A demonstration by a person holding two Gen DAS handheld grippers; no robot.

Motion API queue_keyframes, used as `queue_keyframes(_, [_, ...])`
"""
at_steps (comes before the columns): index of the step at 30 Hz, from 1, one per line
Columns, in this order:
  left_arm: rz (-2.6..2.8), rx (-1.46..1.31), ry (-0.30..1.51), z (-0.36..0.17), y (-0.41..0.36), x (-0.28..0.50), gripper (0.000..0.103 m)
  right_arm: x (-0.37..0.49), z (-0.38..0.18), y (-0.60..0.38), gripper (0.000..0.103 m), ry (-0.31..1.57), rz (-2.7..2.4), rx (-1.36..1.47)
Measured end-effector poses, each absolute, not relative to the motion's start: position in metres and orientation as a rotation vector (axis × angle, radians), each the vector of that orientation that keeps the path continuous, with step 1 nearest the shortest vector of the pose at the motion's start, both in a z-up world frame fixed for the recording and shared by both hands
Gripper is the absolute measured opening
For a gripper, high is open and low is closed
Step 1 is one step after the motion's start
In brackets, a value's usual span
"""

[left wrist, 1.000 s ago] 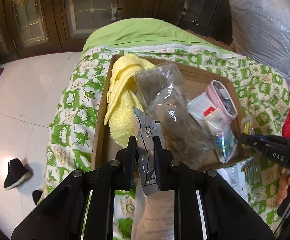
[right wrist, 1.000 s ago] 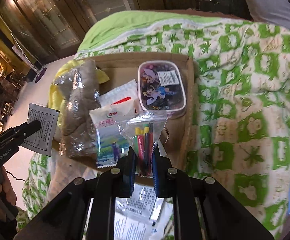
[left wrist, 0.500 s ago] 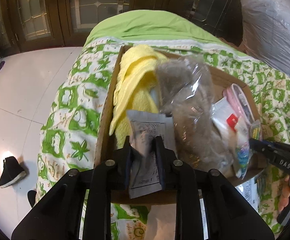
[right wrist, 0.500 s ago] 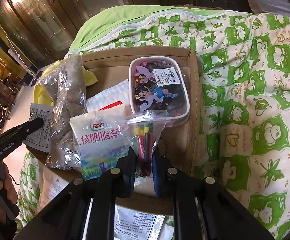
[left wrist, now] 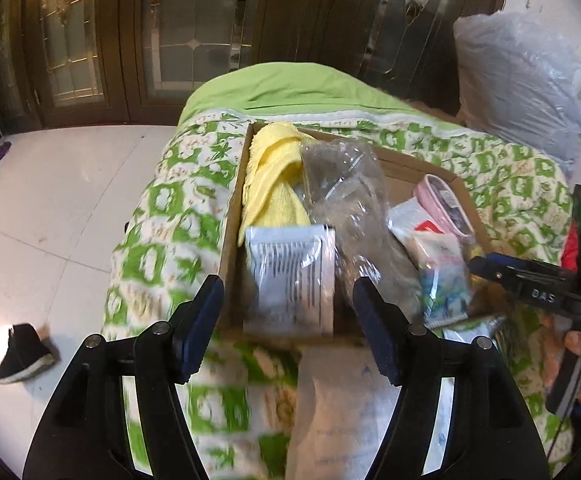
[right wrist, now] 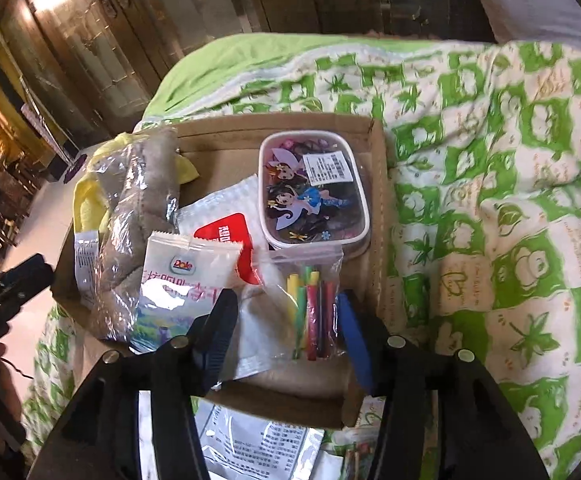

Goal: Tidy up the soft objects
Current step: 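Grasp the large white packet with left gripper while right grasps a grey-white sachet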

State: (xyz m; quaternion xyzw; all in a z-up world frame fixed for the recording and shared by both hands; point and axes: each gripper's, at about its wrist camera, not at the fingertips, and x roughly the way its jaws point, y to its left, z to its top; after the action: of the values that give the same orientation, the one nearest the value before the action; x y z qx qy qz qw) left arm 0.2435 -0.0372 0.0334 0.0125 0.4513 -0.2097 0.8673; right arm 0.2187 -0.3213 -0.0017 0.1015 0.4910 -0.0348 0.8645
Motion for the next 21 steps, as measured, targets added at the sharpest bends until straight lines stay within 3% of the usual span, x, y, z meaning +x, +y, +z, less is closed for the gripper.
queue_keyframes(2, [-0.452,-0.028,0.951,0.031,-0.029,0.227,0.071,0.209,0.002,-0.32,0.058,1.01,-0.071,0.207])
queue_keyframes(9, [-0.454,-0.043,1.051,0.013,-0.025,0.195,0.072,0.174,0.013,-0.325,0.063,0.974,-0.065,0.24])
queue_keyframes(16, [-0.496,-0.027,1.088,0.007,-0.035,0.17,0.072,0.143,0.011,-0.32,0.076,1.01,-0.04,0.287])
queue_keyframes(21, [-0.526,0.02,1.107,0.001,-0.046,0.159,0.072,0.137,0.001,-0.306,0.077,1.058,-0.009,0.286])
